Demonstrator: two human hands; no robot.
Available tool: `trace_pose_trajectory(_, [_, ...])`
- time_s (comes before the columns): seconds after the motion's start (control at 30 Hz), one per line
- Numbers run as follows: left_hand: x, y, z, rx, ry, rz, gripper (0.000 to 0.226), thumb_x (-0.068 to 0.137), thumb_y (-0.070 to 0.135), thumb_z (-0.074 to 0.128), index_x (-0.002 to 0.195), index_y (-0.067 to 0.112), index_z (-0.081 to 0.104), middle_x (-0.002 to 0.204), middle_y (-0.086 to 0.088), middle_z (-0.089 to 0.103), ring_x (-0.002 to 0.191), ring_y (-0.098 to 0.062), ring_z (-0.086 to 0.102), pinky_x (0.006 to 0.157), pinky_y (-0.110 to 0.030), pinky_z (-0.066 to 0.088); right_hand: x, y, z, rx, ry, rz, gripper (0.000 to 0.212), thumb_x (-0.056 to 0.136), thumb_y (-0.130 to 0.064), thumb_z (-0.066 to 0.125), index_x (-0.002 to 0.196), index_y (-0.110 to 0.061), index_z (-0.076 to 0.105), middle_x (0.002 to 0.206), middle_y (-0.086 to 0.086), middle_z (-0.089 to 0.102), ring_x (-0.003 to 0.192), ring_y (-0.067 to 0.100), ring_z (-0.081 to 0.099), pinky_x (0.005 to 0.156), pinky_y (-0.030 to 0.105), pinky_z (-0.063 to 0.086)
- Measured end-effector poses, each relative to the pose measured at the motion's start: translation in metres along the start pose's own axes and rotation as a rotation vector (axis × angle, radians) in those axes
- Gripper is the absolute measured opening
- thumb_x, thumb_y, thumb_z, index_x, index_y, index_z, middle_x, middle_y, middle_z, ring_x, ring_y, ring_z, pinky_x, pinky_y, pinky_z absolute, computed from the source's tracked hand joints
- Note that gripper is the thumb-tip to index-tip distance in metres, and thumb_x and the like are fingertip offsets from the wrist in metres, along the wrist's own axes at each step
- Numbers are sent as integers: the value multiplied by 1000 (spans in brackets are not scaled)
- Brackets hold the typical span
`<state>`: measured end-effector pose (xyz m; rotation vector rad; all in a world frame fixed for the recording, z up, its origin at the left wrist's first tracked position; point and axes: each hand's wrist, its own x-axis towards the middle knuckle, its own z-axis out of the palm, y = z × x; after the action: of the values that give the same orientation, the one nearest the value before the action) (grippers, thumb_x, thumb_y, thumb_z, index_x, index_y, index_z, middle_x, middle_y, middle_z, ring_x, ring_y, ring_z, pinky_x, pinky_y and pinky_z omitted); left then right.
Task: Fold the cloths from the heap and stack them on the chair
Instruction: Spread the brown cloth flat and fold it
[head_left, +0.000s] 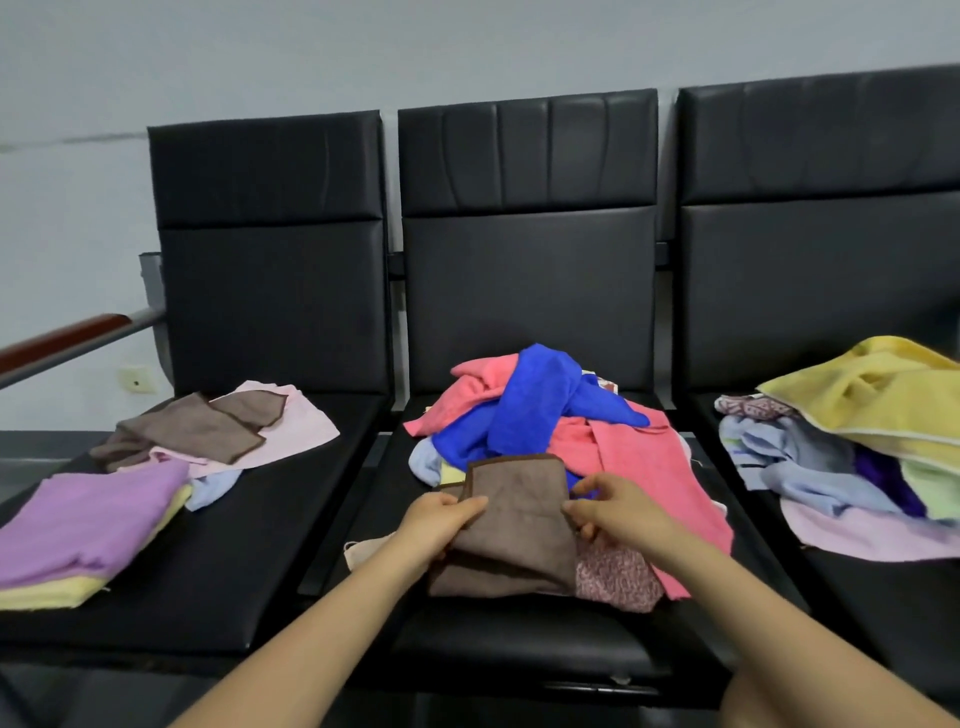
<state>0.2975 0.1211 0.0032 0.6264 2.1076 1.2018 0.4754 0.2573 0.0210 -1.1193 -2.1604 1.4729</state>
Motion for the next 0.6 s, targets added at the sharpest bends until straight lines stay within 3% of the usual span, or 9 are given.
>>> trace_pose_trajectory(0.17, [-7,9,-8,-37,55,12,16,89,21,52,77,13,59,76,-5,55,69,-16,50,58,-26,36,-4,3,8,-38,-56,-49,20,89,-17,67,103,-7,57,66,6,60,44,5,53,41,16,40])
trace_pose_trajectory(0.33, [-10,-11,-16,289,60,-3,18,88,28,54,76,16,55,80,-2,60,73,-17,56,62,-26,41,1,2,22,-214,-23,-84,23,82,-32,74,77,-17,58,62,-5,60,48,6,53,45,17,40])
trace_pose_trajectory(0.4, [-7,-15,-15,373,97,14,18,89,31,52,81,15,53,90,-4,62,83,-21,60,65,-27,39,4,2,26,-265,-16,-50,29,78,-41,75,73,-17,59,62,-6,62,52,8,55,53,22,43])
trace_pose_trajectory(0.47, [-8,-11,-12,337,118,25,15,91,29,50,89,14,52,99,-7,62,94,-24,61,67,-28,38,4,0,28,-253,-50,-22,28,78,-43,75,76,-18,64,69,-6,67,59,9,59,58,24,44])
trace_pose_trajectory(0.53, [-9,-8,-10,176,114,13,10,90,25,53,90,15,53,92,-5,60,83,-19,58,62,-27,38,0,-3,32,-112,-110,-21,18,83,-35,72,88,-18,69,84,-2,73,73,10,66,64,26,52])
trace_pose_trajectory(0.6, [-13,-4,-13,-24,66,11,7,85,22,58,84,15,57,84,-5,60,68,-13,53,56,-24,37,-3,-8,38,100,-115,-41,11,88,-22,66,95,-15,70,95,3,75,88,17,70,80,33,55])
